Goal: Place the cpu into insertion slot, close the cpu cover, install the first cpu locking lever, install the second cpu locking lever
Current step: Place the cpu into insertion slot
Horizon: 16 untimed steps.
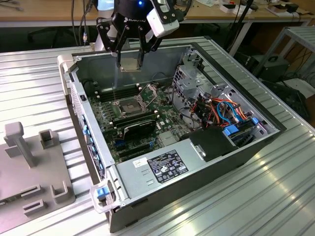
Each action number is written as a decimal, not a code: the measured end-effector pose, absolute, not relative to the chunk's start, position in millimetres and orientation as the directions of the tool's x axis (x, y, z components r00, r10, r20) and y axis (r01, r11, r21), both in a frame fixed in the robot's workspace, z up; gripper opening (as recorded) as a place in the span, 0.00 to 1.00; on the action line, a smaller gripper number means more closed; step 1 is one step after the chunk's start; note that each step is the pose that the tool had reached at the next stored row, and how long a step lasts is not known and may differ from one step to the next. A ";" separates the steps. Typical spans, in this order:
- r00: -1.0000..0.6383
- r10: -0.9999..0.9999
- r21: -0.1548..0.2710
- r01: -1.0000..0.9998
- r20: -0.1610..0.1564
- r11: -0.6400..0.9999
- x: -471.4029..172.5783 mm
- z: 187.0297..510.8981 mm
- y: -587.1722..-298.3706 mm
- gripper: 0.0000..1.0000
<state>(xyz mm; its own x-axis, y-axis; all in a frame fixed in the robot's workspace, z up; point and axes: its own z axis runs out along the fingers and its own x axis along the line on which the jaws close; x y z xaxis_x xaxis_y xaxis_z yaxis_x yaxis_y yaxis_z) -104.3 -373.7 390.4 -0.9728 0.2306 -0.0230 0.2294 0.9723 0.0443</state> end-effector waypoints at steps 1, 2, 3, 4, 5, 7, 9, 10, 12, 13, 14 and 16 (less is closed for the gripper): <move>-0.970 0.241 0.044 0.240 -0.023 0.970 -104.3 390.1 -373.7 0.55; -0.969 0.247 0.044 0.246 -0.023 0.968 -104.3 389.5 -373.2 0.55; -0.967 0.252 0.044 0.251 -0.023 0.967 -103.8 388.9 -372.9 0.55; -0.967 0.256 0.044 0.254 -0.023 0.966 -101.6 388.4 -372.5 0.55; -0.966 0.259 0.044 0.258 -0.023 0.965 -100.3 388.2 -372.0 0.55; -0.962 0.273 0.045 0.272 -0.023 0.961 -99.4 387.6 -372.0 0.55; -0.960 0.277 0.044 0.276 -0.023 0.960 -99.3 387.7 -372.0 0.55; -0.960 0.278 0.044 0.276 -0.023 0.960 -99.3 387.7 -372.0 0.55; -0.960 0.278 0.044 0.277 -0.023 0.960 -99.3 387.6 -372.0 0.55; -0.960 0.278 0.044 0.277 -0.023 0.960 -99.3 387.5 -372.0 0.55; -0.960 0.279 0.044 0.278 -0.023 0.960 -99.3 387.5 -372.0 0.55; -0.959 0.281 0.044 0.280 -0.023 0.959 -99.3 387.5 -372.0 0.55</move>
